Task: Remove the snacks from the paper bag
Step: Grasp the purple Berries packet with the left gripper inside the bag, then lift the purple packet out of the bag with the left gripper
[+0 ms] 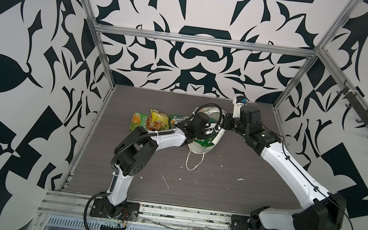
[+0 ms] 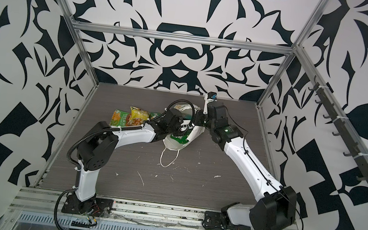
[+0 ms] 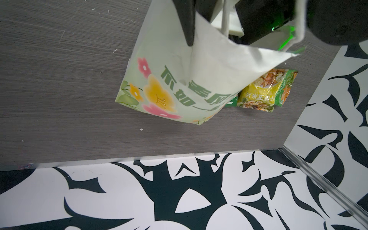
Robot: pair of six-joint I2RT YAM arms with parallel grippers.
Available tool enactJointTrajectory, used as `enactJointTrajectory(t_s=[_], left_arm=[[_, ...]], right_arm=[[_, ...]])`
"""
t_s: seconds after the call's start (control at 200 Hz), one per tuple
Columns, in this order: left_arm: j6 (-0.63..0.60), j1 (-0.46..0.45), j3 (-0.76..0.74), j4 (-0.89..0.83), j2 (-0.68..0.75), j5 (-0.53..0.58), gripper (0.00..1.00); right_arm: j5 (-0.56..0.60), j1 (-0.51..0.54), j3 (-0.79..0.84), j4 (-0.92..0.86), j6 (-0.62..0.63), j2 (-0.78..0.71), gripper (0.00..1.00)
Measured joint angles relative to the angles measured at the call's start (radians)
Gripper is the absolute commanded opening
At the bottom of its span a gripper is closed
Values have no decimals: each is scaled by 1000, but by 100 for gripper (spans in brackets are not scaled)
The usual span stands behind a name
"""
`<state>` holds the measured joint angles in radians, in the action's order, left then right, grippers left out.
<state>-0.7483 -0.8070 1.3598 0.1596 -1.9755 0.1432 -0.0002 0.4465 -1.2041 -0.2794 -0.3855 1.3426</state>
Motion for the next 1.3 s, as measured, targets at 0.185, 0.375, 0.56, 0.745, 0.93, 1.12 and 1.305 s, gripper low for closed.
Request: enactJointTrajectory(t_s=[0.185, 0.375, 0.56, 0.745, 0.93, 1.12, 1.305], left_arm=[[12, -20, -50, 0, 66, 25, 0], [19, -66, -106, 21, 154, 70, 0], [26, -101, -144, 35, 203, 103, 0], [13, -142, -144, 45, 249, 105, 0], [-5, -177, -144, 46, 288, 108, 0], [-11, -209, -188, 44, 346, 131, 0], [1, -237, -233, 27, 457, 134, 0]], right_arm=[[4, 0, 0, 9, -1, 0, 0], [14, 0, 0, 13, -1, 0, 0], [23, 0, 0, 11, -4, -4, 0], [32, 0, 0, 18, -5, -5, 0], [35, 0, 0, 18, -5, -4, 0], [39, 0, 0, 18, -5, -4, 0], [39, -5, 0, 18, -5, -4, 0]])
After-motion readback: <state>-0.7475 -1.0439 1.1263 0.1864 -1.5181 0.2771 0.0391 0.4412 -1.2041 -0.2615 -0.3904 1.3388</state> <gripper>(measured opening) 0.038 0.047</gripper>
